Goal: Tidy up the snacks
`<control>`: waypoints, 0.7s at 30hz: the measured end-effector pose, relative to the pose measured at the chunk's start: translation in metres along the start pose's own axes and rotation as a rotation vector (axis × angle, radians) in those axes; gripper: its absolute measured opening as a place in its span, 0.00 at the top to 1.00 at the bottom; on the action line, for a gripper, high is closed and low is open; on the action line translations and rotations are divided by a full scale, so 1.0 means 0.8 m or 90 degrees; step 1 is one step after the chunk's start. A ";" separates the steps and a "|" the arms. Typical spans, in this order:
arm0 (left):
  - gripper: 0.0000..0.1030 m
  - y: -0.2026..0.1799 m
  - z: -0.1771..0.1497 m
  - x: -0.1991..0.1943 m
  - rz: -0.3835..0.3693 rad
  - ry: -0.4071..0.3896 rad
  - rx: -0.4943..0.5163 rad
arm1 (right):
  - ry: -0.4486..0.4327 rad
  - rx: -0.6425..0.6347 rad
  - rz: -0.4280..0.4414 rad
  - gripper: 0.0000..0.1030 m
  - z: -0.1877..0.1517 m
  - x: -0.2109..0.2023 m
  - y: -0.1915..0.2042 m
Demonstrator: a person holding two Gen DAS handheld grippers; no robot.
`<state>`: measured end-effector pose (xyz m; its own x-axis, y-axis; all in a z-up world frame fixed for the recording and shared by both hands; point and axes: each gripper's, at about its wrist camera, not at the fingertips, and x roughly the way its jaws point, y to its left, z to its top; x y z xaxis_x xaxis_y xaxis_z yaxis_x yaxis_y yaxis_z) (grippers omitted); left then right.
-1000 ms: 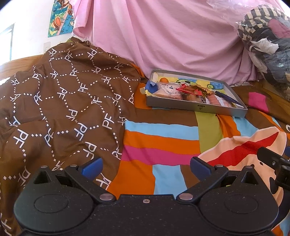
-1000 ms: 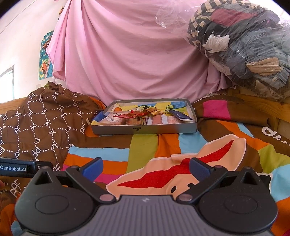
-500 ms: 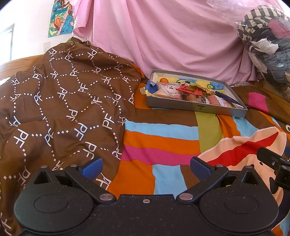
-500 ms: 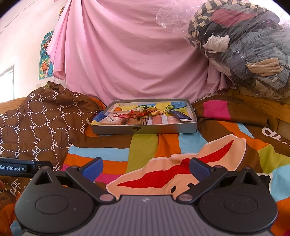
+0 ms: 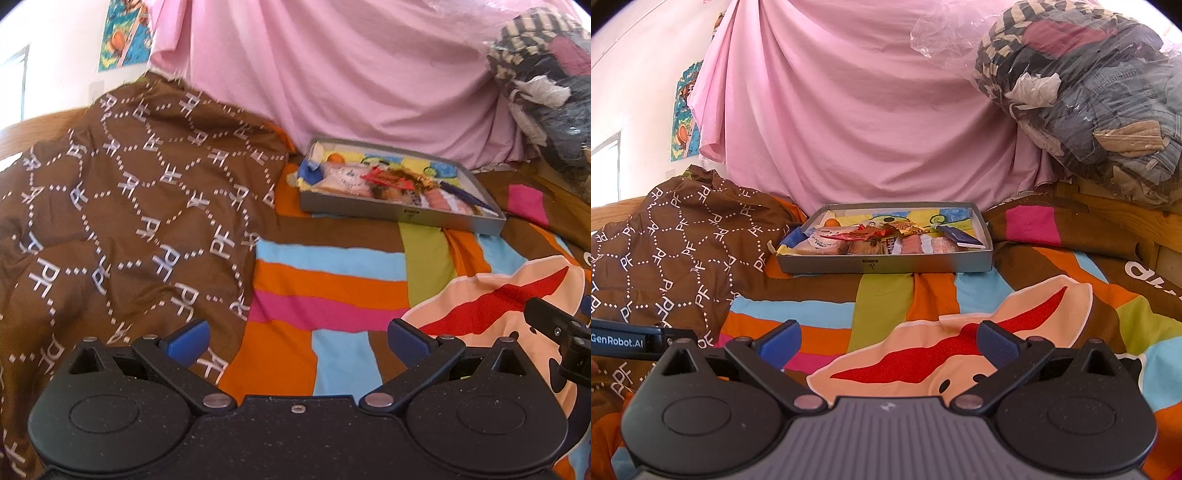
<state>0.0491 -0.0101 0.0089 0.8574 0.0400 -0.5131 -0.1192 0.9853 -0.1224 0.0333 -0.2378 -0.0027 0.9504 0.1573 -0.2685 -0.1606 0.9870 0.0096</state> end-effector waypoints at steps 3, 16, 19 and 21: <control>0.02 0.002 0.001 0.000 0.009 0.006 -0.007 | -0.001 -0.003 0.001 0.00 0.000 0.000 -0.001; 0.03 -0.004 0.001 -0.004 0.013 0.006 0.016 | -0.002 -0.012 0.003 0.00 0.000 -0.001 0.000; 0.03 -0.003 0.001 -0.003 0.011 0.008 0.013 | -0.004 -0.017 0.004 0.00 0.000 -0.001 0.001; 0.05 -0.003 0.001 -0.002 0.006 0.012 0.013 | -0.004 -0.019 0.005 0.00 0.000 -0.001 0.001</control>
<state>0.0481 -0.0128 0.0108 0.8466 0.0462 -0.5302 -0.1164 0.9882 -0.0998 0.0320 -0.2370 -0.0027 0.9508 0.1652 -0.2622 -0.1760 0.9842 -0.0178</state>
